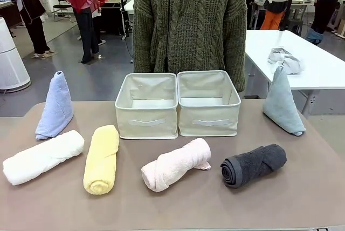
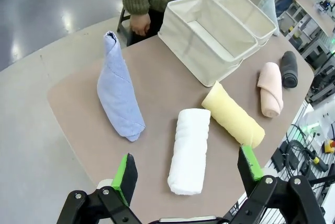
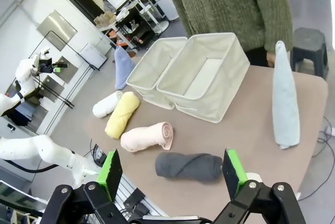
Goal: Sort the towels based on their folding style.
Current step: Pick up one triangle-folded towel and place it in the left Fabric basket.
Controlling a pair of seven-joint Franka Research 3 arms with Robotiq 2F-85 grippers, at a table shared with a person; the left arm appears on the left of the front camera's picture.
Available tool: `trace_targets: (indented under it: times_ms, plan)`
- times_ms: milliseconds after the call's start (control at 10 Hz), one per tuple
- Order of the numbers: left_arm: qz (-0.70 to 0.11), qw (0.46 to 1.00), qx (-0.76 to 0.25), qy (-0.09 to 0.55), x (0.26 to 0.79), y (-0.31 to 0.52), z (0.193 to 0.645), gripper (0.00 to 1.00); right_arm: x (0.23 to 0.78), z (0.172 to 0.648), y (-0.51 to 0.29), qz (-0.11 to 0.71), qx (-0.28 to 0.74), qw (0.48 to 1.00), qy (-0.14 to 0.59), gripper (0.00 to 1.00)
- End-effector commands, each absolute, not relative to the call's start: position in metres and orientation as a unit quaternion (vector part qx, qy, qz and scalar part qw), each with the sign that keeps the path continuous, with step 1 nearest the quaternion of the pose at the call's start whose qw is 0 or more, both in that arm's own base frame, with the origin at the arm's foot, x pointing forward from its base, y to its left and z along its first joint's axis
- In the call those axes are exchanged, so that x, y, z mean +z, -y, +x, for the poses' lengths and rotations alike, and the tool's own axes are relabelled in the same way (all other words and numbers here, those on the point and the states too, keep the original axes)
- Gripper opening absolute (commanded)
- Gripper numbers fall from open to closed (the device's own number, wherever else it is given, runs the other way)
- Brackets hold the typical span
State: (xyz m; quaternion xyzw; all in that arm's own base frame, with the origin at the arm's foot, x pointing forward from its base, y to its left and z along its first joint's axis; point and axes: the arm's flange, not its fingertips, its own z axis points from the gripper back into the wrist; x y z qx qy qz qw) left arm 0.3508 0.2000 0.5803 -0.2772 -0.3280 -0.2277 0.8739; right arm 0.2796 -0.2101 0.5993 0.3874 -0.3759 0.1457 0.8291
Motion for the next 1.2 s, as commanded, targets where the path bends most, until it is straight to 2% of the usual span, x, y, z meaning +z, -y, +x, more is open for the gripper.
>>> trace_targets:
  times_ms: [0, 1100]
  plan:
    - [-0.284, 0.868, -0.219, 0.345, 0.5811, -0.2035, 0.3512, 1.00, 0.6003, 0.2792, 0.2131, 0.382, 0.141, 0.830, 0.381, 1.00]
    - [-0.284, 0.868, -0.219, 0.345, 0.5811, -0.2035, 0.3512, 1.00, 0.6003, 0.2792, 0.2131, 0.382, 0.141, 0.830, 0.381, 1.00]
